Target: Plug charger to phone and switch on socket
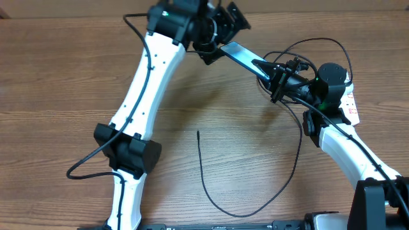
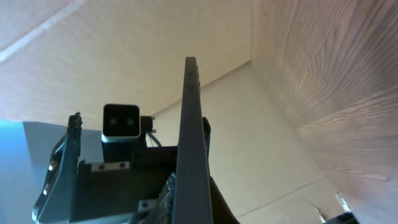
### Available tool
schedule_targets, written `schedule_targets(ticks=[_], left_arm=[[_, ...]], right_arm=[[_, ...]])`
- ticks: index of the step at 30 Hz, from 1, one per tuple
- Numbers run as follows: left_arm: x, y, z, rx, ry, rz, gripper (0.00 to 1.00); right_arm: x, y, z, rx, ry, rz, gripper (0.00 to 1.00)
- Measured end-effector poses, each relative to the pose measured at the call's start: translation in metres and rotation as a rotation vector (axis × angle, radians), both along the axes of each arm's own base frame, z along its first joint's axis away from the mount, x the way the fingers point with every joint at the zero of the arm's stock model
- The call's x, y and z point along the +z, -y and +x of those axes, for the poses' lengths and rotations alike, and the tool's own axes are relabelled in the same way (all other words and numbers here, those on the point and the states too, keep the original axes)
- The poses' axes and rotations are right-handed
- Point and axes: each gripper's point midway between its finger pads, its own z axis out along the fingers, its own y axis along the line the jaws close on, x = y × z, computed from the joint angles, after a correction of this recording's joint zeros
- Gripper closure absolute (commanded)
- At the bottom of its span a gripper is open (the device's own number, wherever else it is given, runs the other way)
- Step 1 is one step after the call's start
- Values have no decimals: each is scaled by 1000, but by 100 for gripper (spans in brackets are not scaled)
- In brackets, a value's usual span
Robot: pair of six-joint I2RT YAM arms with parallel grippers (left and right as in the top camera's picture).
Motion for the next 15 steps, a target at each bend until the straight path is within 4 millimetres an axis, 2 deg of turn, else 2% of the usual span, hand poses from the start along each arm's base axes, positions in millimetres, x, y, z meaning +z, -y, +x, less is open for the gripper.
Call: schedule_targets(ticks=[15], left_arm=[[-2, -2, 5, 105, -38, 2, 0]], right_arm=[[-1, 9, 10, -83, -37, 24, 96]])
